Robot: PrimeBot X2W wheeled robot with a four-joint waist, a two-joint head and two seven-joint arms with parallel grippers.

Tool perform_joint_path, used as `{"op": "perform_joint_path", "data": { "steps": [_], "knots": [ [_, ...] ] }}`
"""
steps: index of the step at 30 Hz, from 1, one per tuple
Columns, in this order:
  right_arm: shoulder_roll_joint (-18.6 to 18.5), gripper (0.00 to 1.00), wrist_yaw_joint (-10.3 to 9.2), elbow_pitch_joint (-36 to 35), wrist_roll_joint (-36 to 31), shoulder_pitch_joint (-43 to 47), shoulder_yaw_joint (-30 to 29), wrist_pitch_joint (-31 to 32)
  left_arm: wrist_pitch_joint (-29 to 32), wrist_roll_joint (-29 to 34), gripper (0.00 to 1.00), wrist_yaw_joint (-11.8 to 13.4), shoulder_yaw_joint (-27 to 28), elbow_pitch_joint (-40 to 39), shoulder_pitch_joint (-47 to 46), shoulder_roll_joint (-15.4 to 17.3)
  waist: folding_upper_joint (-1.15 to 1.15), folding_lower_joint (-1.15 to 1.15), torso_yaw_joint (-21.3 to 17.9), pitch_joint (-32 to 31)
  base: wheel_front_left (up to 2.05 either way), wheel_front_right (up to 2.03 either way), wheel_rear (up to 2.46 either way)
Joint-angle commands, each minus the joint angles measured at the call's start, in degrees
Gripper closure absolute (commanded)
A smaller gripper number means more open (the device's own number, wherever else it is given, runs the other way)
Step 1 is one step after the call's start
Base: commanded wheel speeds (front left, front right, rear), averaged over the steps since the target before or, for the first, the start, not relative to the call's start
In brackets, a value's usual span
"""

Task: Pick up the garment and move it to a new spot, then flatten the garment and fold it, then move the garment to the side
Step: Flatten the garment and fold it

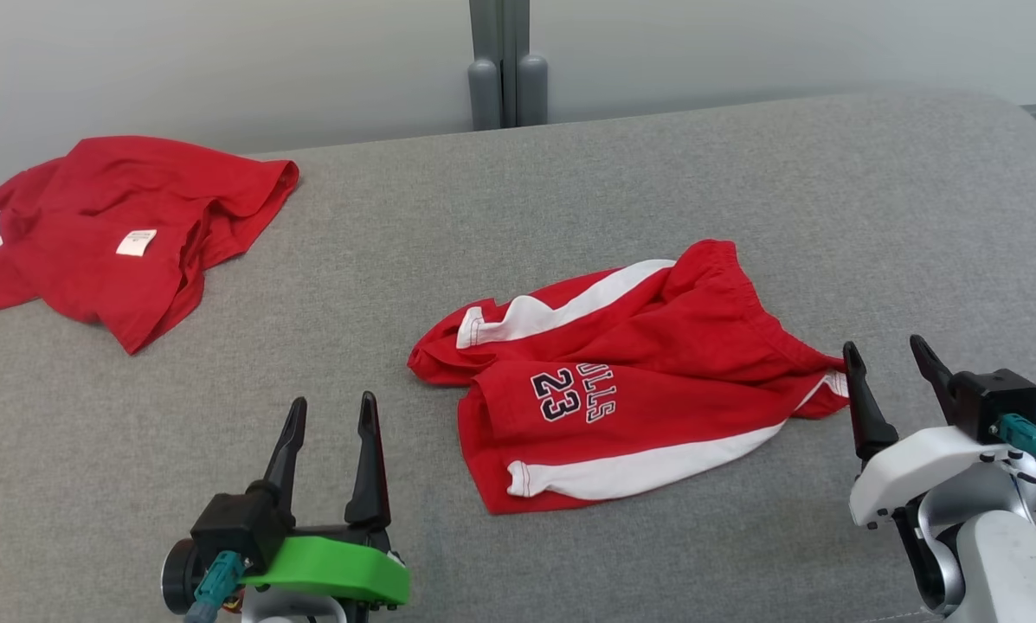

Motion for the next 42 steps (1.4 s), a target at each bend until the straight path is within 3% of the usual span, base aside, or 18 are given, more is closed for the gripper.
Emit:
{"op": "perform_joint_path", "data": {
  "steps": [1,13,35,42],
  "knots": [
    [0.6,0.0,-0.08,-1.3,-0.6,0.9,0.3,-0.9,0.0,0.1,0.0,0.2,-0.1,-0.1,0.7,0.1,0.0,0.0,-0.6,-1.3,0.0,0.0,0.0],
    [4.5,0.0,-0.08,-4.8,-0.9,1.4,3.2,-6.0,0.0,0.8,0.0,0.2,0.4,1.1,2.7,0.1,0.0,0.0,-0.2,-5.3,0.0,0.0,0.0],
    [5.0,0.0,-0.08,-0.5,0.5,1.9,4.2,-8.7,0.0,1.8,0.0,0.8,2.2,1.0,4.8,0.1,0.0,0.0,1.1,-5.3,0.0,0.0,0.0],
    [5.0,0.0,-0.08,-0.2,0.5,1.8,4.1,-8.4,3.8,2.5,0.0,-1.7,-3.0,6.2,2.4,0.1,0.0,0.0,0.3,-4.4,0.0,0.0,0.0]
  ]
}}
